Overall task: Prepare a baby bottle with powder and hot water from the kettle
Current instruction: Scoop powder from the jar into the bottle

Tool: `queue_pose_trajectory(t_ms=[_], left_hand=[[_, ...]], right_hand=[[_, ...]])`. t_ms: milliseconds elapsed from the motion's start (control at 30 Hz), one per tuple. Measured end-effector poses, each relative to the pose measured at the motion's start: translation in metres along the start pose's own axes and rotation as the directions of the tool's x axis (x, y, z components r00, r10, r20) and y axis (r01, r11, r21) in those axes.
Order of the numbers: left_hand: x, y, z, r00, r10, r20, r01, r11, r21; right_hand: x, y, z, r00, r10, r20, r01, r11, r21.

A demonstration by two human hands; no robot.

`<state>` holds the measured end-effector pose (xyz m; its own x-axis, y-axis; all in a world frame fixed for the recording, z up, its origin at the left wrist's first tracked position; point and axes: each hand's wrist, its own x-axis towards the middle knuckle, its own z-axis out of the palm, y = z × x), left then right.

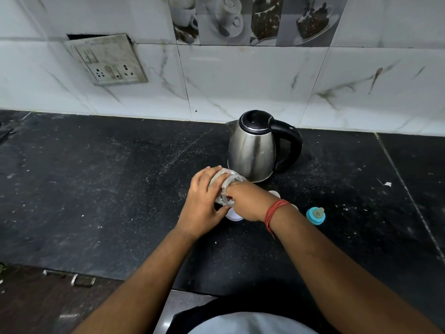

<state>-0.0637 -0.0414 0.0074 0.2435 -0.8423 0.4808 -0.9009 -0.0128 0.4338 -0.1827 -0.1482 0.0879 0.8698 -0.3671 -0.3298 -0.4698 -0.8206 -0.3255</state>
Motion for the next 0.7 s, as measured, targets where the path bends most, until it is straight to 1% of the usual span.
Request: queue_pose_trajectory(t_ms=[100,167,233,333,400,467,567,700], left_hand=[[-0.002,-0.002,0.001,0.999,0.020,0.025,-0.020,1.000,0.014],[-0.002,0.000,0.001,1.000,-0.009,0.028,0.009,1.000,-0.005],[-0.001,0.000,0.001,0.999,-0.050,0.023,0.051,0.998,-0.040],[-0.001,0.000,-0.001,0.993,-0.117,0.009,0.117,0.986,-0.115],[-0.002,-0.002,-0.003,0.990,-0.141,0.009,0.140,0.978,-0.153],[-0.003,-0.002,-0.003,0.988,-0.154,0.026,0.157,0.972,-0.177],[-0.004,-0.002,-0.001,0.983,-0.178,0.037,0.182,0.959,-0.219],[-0.004,0.000,0.001,0.978,-0.202,0.052,0.209,0.941,-0.265]], right_hand=[[0.004,-0.002,0.000,0.996,0.030,0.079,-0.028,0.999,-0.033],[0.003,-0.004,0.001,0.995,0.065,0.070,-0.060,0.996,-0.062],[0.000,-0.003,0.000,0.999,0.051,0.002,-0.051,0.998,-0.049],[-0.003,0.002,-0.004,0.986,-0.009,-0.166,0.011,1.000,0.006],[-0.004,0.006,-0.005,0.967,-0.048,-0.249,0.041,0.999,-0.033],[-0.003,0.006,-0.003,0.947,-0.091,-0.307,0.061,0.993,-0.106],[-0.003,0.006,0.001,0.912,-0.164,-0.375,0.106,0.980,-0.171],[-0.006,0.005,0.007,0.835,-0.205,-0.510,0.115,0.973,-0.203]])
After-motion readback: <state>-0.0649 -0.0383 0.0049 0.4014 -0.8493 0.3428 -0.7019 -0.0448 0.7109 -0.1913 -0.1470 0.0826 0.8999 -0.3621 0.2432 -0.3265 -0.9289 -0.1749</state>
